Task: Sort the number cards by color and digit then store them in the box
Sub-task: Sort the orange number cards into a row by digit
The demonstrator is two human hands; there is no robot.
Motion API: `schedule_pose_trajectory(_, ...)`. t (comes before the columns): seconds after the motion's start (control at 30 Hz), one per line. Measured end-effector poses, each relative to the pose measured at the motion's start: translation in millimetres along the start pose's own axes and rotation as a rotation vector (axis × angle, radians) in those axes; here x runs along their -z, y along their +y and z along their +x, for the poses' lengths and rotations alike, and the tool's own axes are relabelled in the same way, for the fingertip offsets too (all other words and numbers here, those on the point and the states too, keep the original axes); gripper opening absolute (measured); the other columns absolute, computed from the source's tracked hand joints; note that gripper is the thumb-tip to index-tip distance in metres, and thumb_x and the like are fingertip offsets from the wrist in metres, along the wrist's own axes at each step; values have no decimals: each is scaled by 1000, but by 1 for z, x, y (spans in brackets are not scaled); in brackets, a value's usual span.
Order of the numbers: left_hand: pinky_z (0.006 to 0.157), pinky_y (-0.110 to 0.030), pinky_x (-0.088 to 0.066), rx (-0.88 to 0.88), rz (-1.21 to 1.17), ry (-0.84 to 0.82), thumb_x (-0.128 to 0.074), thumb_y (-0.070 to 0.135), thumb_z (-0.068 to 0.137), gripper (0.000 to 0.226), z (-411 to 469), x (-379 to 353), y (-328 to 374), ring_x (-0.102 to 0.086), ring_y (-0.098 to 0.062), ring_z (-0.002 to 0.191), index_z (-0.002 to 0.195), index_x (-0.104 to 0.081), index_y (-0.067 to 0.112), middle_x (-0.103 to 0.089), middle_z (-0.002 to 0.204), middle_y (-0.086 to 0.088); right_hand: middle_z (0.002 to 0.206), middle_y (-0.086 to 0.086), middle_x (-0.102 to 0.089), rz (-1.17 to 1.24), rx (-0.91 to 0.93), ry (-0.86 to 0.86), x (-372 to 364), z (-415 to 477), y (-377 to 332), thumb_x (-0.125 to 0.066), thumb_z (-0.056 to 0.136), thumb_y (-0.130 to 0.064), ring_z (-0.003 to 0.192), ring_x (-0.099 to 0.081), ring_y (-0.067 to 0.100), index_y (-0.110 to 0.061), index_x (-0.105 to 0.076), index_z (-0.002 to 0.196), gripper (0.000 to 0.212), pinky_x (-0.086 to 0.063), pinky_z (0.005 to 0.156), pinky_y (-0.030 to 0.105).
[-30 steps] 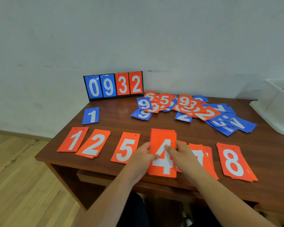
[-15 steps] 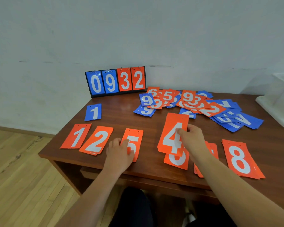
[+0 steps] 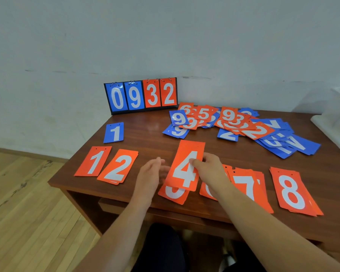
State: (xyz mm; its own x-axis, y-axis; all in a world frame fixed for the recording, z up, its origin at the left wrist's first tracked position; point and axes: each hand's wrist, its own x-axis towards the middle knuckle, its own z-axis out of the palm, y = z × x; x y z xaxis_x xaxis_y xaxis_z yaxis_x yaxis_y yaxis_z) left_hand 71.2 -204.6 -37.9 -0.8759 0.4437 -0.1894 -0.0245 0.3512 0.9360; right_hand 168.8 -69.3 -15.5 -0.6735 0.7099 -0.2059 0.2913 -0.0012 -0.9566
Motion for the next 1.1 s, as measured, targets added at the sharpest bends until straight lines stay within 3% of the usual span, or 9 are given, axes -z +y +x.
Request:
schedule_pose_trajectory(0.1, 93, -38, -55, -13, 77, -133, -59, 36, 97, 34, 3, 13, -4, -59, -13, 112, 130, -53, 32, -63, 119, 9, 88, -2, -70, -93, 57, -73, -20, -4, 1, -58, 96, -18, 75, -67, 9, -20, -63, 93, 7, -57, 68, 28)
schedule_pose_trajectory(0.17, 93, -39, -55, -41, 103, -75, -61, 22, 97, 40, 7, 22, -7, -60, -16, 114, 134, -50, 32, -62, 123, 7, 93, 1, -71, -164, 93, -81, -32, -4, 5, -56, 97, -26, 79, -68, 14, -18, -65, 93, 12, -58, 79, 38)
schedule_pose_trajectory(0.23, 92, -35, -53, -56, 176, 35, -56, 15, 99, 41, 14, 30, -12, -57, -20, 120, 137, -47, 29, -59, 129, 2, 116, 4, -65, -440, 192, -56, -39, -5, 15, -52, 97, -38, 97, -63, 14, -17, -61, 113, 28, -53, 92, 38)
schedule_pose_trajectory(0.3, 95, -35, -49, -49, 364, 93, -52, 12, 100, 44, 19, 34, -16, -53, -23, 128, 142, -44, 24, -54, 139, -2, 146, 6, -43, -891, 352, -8, -40, -6, 34, -45, 95, -54, 134, -40, 24, -23, -43, 141, 55, -34, 113, 42)
schedule_pose_trajectory(0.4, 105, -40, -45, -50, 543, 147, -52, 11, 100, 49, 25, 29, -24, -47, -25, 137, 147, -40, 19, -46, 150, -6, 162, 5, -15, -1177, 399, -82, -30, -6, 57, -28, 91, -71, 150, -5, 30, -33, -23, 152, 72, -4, 120, 54)
schedule_pose_trajectory(0.73, 99, -31, -49, -186, 659, 180, -58, 19, 98, 50, 15, -7, -27, -50, -24, 130, 145, -43, 19, -45, 142, -8, 164, -8, -5, -1243, 414, -160, 35, -7, 81, -2, 74, -84, 151, 2, 17, -41, -15, 153, 91, 3, 121, 51)
schedule_pose_trajectory(0.9, 97, -26, -42, -294, 837, 264, -58, 31, 97, 43, 6, -20, -27, -46, -20, 122, 138, -48, 21, -50, 134, -6, 164, -10, -5, -1216, 405, -182, 60, -11, 86, -14, 80, -83, 151, 2, 15, -41, -18, 152, 84, 3, 122, 48)
schedule_pose_trajectory(0.97, 93, -24, -41, -421, 814, 304, -59, 29, 95, 36, 0, -30, -24, -47, -17, 118, 130, -56, 21, -51, 130, -5, 163, -11, -7, -1138, 407, -184, 65, -12, 84, -24, 85, -80, 151, 1, 12, -40, -22, 152, 78, 1, 122, 46)
schedule_pose_trajectory(1.1, 90, -28, -47, -830, 627, 51, -61, 16, 88, 22, -14, -62, -20, -57, -18, 105, 109, -66, 13, -59, 112, -3, 160, -10, -22, -835, 483, -42, 75, -15, 79, -49, 94, -56, 149, -12, 9, -28, -40, 147, 61, -11, 123, 40)
